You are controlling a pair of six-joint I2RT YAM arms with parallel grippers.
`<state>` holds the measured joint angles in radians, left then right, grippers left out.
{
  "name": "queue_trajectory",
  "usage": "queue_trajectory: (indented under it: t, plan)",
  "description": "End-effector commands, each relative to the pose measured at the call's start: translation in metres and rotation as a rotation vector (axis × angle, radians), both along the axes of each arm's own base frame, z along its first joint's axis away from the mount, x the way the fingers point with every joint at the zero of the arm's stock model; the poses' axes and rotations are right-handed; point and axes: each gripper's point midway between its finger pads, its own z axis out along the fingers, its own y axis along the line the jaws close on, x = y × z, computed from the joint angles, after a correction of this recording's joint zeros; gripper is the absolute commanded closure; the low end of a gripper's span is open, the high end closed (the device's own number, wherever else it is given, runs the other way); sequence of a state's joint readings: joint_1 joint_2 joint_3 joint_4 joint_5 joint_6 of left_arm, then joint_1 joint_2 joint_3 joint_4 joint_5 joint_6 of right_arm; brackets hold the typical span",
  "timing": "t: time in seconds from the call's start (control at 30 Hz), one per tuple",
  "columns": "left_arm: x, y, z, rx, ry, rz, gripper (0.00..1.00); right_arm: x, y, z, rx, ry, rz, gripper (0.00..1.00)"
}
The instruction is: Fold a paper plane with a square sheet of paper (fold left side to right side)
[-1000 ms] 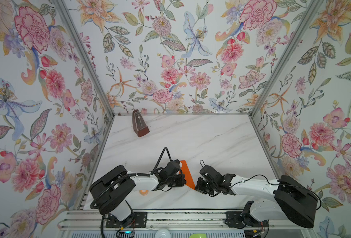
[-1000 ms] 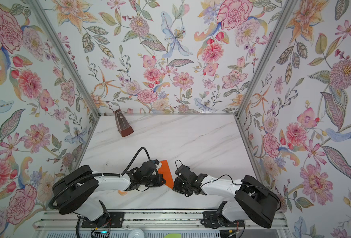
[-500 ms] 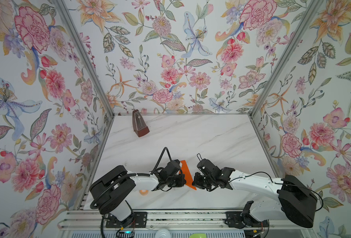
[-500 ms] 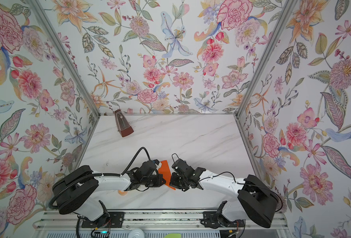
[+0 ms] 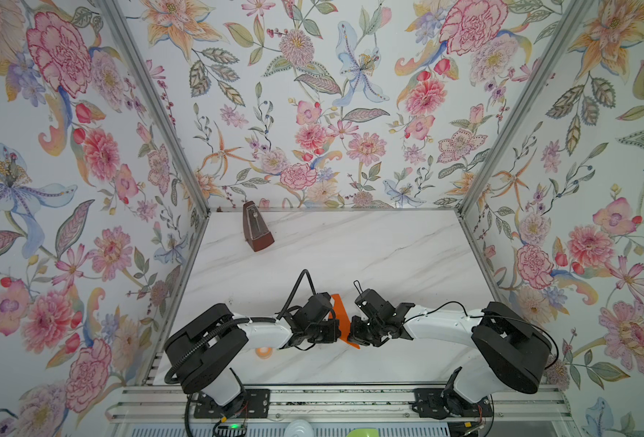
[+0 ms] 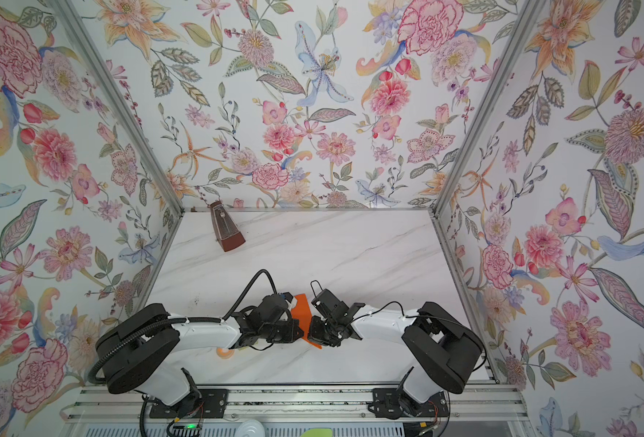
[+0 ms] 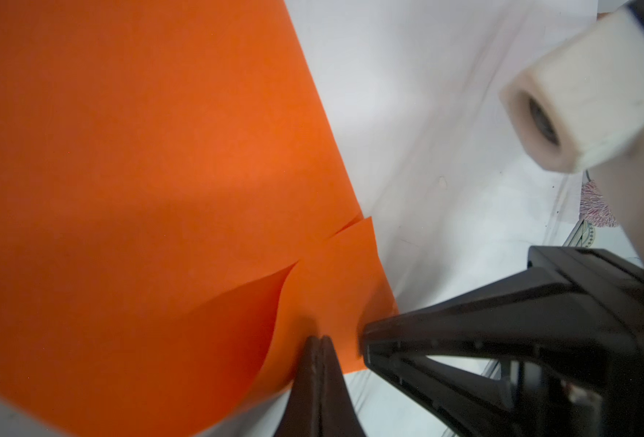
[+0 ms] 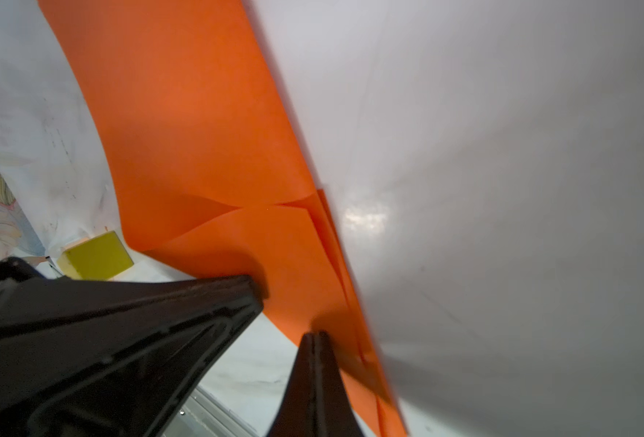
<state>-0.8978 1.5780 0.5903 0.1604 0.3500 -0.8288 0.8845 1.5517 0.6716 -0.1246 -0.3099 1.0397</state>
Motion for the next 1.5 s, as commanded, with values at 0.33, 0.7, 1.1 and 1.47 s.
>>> queue_trajectory:
  t: [0.33, 0.7, 1.1, 1.47]
  plan:
    - [-0.009, 0.106, -0.041, 0.290, 0.077, 0.090, 1.00, -0.024, -0.037, -0.041, -0.143, 0.101, -0.022, 1.00]
    - [0.020, 0.119, -0.034, 0.243, 0.043, 0.152, 1.00, -0.029, -0.014, -0.026, -0.054, 0.111, -0.012, 0.99]
    - [0.056, 0.102, 0.024, 0.197, -0.103, 0.123, 0.94, 0.006, -0.007, 0.029, -0.001, -0.027, -0.004, 0.88]
    - [0.023, 0.072, 0.065, 0.027, -0.126, 0.135, 0.53, 0.008, -0.012, 0.021, -0.020, -0.024, 0.046, 0.80]
